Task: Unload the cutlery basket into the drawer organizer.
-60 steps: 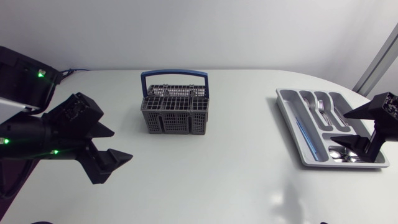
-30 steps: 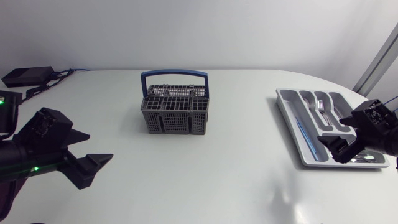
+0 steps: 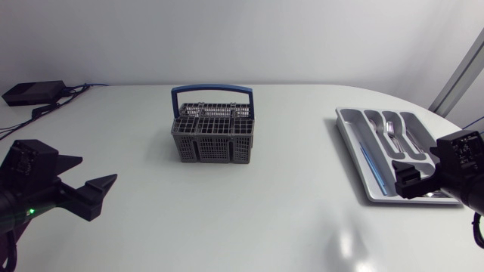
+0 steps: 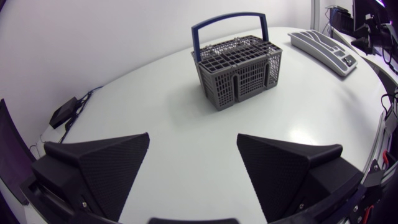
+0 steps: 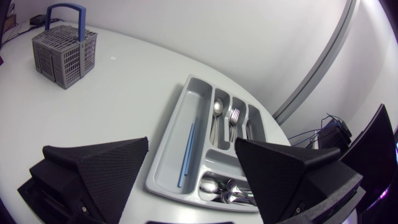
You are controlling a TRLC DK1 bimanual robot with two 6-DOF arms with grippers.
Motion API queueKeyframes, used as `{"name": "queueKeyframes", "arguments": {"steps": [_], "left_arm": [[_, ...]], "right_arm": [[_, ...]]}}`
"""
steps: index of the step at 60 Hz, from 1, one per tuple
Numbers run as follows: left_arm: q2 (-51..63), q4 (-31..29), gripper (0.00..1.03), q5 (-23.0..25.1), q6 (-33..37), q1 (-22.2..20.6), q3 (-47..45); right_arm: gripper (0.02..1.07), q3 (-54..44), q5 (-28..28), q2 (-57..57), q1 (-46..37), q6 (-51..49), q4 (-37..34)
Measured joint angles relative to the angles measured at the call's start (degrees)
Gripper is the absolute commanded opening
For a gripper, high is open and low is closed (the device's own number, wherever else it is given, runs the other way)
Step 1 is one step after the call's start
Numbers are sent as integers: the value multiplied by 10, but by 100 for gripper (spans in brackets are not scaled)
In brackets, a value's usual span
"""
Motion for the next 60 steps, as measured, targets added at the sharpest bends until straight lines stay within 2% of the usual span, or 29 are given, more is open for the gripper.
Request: {"name": "queueKeyframes", "arguments": {"steps": [10,24,60], "left_arm": [[-44,40,99,-7,-12,22,-37],[-118,91,99,-21,-59,21,-97],[-293,214,99,-62,-184,15,-234]], "right_arm": [[102,-27,9,-38,1,45,28],[102,-78,50,-117,40,90,37],[102,-163,64,-294,101,192,53]]}}
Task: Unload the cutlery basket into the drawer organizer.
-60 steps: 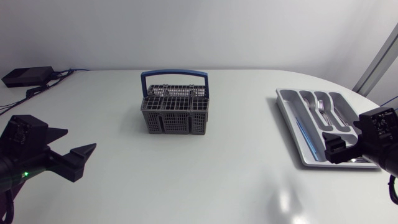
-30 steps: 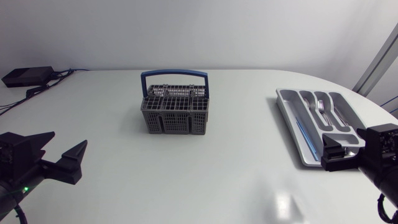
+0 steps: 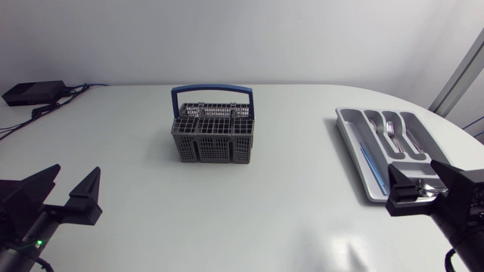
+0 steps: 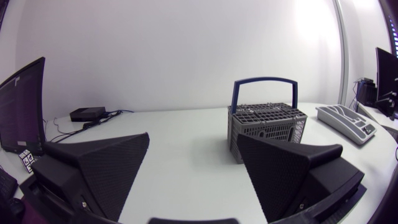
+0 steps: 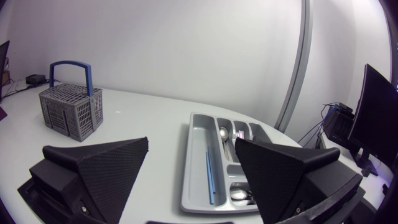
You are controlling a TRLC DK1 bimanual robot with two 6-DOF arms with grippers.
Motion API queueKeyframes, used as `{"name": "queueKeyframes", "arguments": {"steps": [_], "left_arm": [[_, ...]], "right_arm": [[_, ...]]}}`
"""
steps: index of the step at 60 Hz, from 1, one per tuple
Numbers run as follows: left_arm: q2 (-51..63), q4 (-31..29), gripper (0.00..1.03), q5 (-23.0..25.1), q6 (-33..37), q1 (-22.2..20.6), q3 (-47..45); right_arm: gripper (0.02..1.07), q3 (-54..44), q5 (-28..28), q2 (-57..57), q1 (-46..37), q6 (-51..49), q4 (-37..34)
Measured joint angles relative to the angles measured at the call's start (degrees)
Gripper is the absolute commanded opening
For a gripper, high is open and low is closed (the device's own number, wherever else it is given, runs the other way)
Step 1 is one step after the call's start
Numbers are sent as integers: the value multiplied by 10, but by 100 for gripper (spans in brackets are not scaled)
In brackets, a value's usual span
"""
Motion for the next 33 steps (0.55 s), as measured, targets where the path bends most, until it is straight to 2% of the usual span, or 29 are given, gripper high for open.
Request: {"name": "queueKeyframes", "arguments": {"steps": [22,33], "left_arm": [[-22,11,99,-5,-19,-3,-15],[-22,11,99,-6,-19,-3,-15]], "right_arm": [[102,-59,6,-115,39,64,10],[102,-63,7,-125,42,73,11]]}}
